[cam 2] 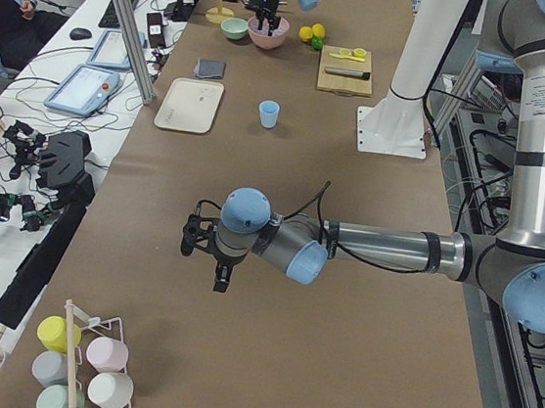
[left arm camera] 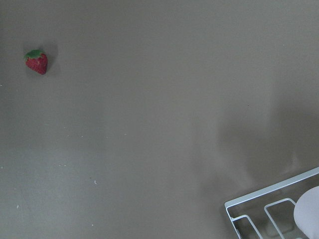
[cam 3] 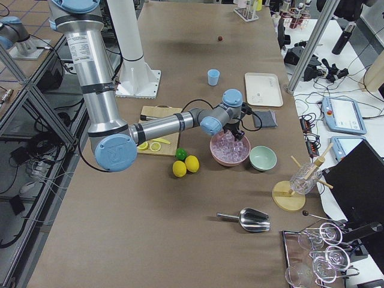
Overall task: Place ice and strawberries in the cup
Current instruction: 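Lower the right gripper into the ice and grasp a cube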
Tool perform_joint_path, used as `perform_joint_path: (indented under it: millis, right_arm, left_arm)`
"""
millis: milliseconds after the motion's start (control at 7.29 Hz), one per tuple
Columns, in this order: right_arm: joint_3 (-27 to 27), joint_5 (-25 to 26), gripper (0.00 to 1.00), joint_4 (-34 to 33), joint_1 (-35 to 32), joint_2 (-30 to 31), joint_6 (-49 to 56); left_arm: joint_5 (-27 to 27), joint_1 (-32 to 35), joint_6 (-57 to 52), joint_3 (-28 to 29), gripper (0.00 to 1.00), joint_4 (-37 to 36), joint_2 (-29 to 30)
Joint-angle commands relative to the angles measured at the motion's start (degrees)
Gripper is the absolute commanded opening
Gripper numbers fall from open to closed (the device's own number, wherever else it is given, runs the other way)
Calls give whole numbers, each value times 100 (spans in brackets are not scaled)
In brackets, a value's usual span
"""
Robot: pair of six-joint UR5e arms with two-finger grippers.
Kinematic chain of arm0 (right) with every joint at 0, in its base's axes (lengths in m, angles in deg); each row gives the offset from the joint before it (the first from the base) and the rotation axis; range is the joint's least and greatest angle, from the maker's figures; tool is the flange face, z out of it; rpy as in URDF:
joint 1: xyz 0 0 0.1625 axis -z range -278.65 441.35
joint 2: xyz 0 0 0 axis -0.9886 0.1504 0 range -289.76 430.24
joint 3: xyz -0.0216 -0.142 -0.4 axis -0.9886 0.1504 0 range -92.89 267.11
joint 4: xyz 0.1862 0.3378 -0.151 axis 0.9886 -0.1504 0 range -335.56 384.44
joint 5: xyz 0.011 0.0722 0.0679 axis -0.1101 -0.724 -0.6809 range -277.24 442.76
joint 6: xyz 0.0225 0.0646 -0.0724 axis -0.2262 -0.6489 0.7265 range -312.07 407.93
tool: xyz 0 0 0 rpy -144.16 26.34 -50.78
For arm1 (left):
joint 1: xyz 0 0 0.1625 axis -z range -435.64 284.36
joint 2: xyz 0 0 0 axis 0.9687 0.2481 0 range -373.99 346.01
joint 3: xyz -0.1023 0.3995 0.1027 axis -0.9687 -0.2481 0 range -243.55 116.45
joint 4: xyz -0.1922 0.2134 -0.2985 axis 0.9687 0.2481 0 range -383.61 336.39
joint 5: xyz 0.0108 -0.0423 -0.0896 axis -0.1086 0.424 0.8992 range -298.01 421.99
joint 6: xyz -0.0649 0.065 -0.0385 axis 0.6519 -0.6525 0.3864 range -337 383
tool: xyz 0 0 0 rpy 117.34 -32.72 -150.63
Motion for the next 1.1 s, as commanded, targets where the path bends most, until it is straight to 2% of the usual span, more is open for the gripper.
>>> perform_joint_path:
  millis: [0,137,411,548,960]
  right_arm:
    - [18,64,70,6,30,11,-6]
    - [18,64,62,6,30,19,-6]
    - [9,99,34,14,30,54,-6]
    - [0,212,29,23,30,55,-6]
    - [-166,144,15,-20,13,55,-15]
  left_arm:
    - [0,0,1,-7,98,0,0]
    - [0,0,1,-7,98,0,18]
    - [0,0,10,-7,98,0,35]
    - [0,0,10,-7,98,0,36]
    - [9,0,1,-7,98,0,18]
